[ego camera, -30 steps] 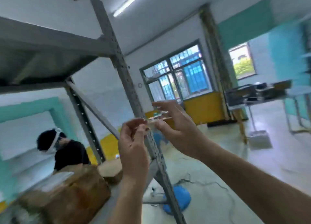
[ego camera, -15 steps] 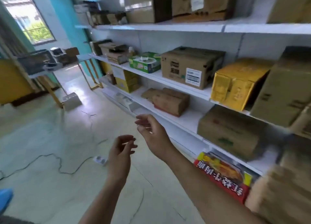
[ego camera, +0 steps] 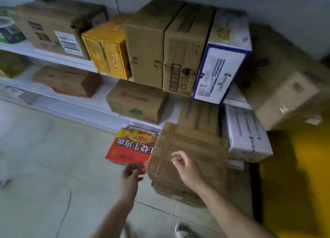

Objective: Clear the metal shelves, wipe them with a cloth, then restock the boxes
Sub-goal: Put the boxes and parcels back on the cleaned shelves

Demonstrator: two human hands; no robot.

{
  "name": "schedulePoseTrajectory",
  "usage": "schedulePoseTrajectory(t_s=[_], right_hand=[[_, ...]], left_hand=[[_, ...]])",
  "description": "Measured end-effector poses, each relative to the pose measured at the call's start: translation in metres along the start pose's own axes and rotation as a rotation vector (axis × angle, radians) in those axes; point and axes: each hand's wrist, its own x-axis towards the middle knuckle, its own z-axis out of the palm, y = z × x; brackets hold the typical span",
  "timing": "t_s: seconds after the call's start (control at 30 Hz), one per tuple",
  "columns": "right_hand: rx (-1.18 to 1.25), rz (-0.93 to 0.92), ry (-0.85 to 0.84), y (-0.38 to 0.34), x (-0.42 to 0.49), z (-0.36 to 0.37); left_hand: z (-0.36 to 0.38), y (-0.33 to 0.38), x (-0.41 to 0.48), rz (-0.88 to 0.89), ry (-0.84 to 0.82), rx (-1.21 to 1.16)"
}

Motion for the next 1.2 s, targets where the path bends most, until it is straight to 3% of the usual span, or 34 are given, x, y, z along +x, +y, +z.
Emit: schedulePoseTrajectory(t_s=[0.23, 0.33, 0.47, 0.6, 0.83, 1.0, 1.13, 1.2], right_hand=[[-0.072, 0.353, 0.106, 0.112, -0.012, -0.094], [-0.114, 0.371, 0.163, 0.116, -0.017, -0.106], [-0.215, 0.343, 0.086, 0.106, -0.001, -0.127], [-0.326, 0.285, 0.103, 0.105, 0.059, -0.149], [-0.624, 0.2, -0.17, 0.13, 0.199, -0.138], [-0.783, 0.345, -0.226, 0.184, 0.255, -0.165], [-0.778, 0.317, -0.254, 0.195, 0.257, -0.168], [-0.74, 0.271, -0.286, 0.18, 0.243, -0.163]], left_hand=[[0.1, -0.045, 0.012, -0.211, -0.244, 0.118], [0.115, -0.064, 0.026, -0.272, -0.353, 0.191], [0.117, -0.086, 0.043, -0.336, -0.422, 0.383], [0.134, -0.101, 0.041, -0.419, -0.328, 0.374], [0.189, -0.171, 0.023, -0.767, -0.022, 0.178], [0.292, -0.196, -0.015, -0.896, -0.041, -0.12], [0.324, -0.196, -0.026, -0.844, 0.088, -0.415], [0.318, -0.179, -0.036, -0.796, 0.238, -0.517]])
